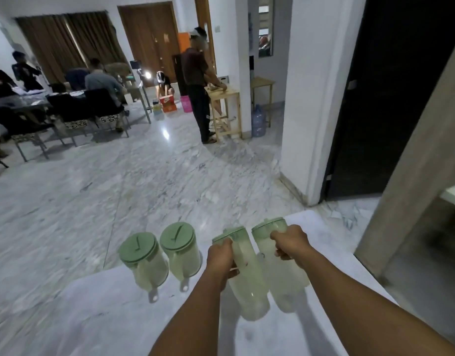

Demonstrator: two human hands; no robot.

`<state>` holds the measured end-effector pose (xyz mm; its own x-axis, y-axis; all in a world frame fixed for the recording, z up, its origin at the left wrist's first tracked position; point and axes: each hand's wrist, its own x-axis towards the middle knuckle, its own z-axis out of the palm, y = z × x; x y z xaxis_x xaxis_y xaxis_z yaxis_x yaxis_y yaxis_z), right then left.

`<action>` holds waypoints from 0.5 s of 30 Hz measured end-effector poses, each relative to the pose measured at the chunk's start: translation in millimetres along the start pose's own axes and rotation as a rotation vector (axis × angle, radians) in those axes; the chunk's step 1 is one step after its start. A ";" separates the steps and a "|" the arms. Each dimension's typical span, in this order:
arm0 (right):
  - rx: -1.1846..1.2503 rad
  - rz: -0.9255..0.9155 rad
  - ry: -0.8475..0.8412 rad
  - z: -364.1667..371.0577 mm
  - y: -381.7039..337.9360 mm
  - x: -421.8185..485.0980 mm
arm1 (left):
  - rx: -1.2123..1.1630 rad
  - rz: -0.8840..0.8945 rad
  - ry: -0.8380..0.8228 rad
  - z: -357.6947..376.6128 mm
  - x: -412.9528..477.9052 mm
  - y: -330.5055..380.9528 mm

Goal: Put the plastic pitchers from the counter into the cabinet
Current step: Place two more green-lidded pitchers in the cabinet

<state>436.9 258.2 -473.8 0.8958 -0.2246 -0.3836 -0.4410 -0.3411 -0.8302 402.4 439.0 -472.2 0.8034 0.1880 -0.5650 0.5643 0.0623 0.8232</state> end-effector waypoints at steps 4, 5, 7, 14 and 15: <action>0.038 -0.041 0.112 -54.0 3.2 -76.7 | 0.015 0.051 -0.129 9.8 -69.7 10.3; 0.045 -0.054 0.157 -69.4 6.2 -99.7 | 0.024 0.069 -0.154 14.8 -89.5 11.0; 0.048 -0.073 0.240 -103.2 15.1 -148.6 | 0.034 0.118 -0.204 29.3 -127.1 9.0; -0.009 0.006 0.375 -266.0 56.4 -344.7 | 0.297 0.351 -0.559 124.7 -284.1 0.6; -0.043 0.047 0.376 -294.7 62.1 -377.8 | 0.359 0.373 -0.630 142.0 -309.7 -0.1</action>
<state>54.7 52.9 -261.2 0.7952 -0.5574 -0.2387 -0.4898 -0.3586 -0.7946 180.5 241.5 -305.2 0.8465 -0.4586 -0.2704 0.1788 -0.2335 0.9558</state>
